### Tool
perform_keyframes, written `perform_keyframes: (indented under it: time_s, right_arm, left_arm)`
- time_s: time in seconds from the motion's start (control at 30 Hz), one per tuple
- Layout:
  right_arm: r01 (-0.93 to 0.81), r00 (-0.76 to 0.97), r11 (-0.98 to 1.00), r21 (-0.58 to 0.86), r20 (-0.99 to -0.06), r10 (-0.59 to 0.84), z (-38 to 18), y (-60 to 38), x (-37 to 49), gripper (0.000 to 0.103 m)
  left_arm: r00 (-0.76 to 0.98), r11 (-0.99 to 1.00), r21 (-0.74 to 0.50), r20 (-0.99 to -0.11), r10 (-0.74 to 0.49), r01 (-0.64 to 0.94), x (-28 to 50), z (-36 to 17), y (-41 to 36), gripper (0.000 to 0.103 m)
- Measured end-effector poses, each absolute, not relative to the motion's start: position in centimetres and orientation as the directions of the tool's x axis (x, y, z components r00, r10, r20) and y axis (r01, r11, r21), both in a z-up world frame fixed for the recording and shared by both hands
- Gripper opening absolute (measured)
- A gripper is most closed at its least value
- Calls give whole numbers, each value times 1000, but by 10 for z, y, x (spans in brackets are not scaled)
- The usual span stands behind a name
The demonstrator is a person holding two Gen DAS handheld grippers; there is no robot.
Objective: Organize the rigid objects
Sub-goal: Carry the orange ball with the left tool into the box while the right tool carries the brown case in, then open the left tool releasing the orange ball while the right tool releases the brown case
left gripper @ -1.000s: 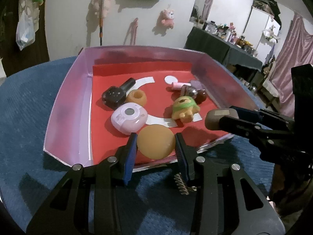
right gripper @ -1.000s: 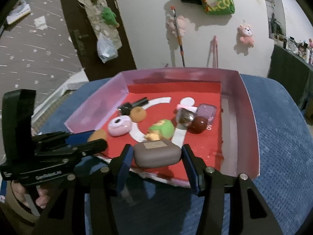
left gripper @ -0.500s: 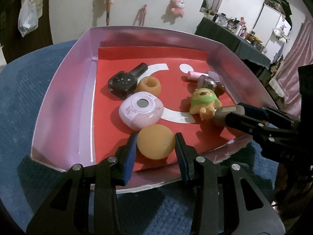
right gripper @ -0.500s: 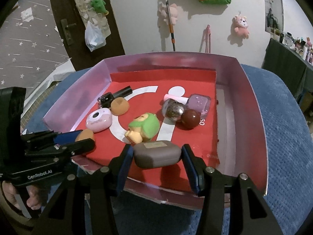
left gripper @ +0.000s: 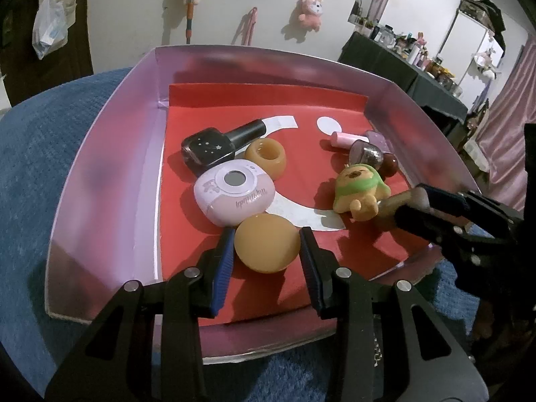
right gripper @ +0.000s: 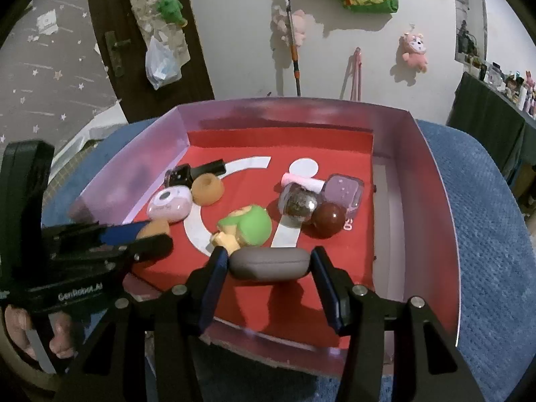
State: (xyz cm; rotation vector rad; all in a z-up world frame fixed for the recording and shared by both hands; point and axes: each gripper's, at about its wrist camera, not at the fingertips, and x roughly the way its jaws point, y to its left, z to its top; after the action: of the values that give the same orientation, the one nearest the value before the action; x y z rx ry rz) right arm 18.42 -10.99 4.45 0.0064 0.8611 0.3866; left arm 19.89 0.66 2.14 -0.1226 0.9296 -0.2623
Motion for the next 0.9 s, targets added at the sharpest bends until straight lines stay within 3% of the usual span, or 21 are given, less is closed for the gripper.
perform_keyframes:
  time_s: [0.3, 0.9]
  right_arm:
    - [-351, 498, 921, 171, -798, 338, 28, -102, 182, 53]
    - [-286, 551, 936, 206, -764, 337, 24, -108, 205, 53]
  left_arm:
    - [567, 962, -216, -777, -274, 169, 200, 22, 6, 36]
    - [574, 964, -218, -774, -266, 152, 203, 19, 2, 36]
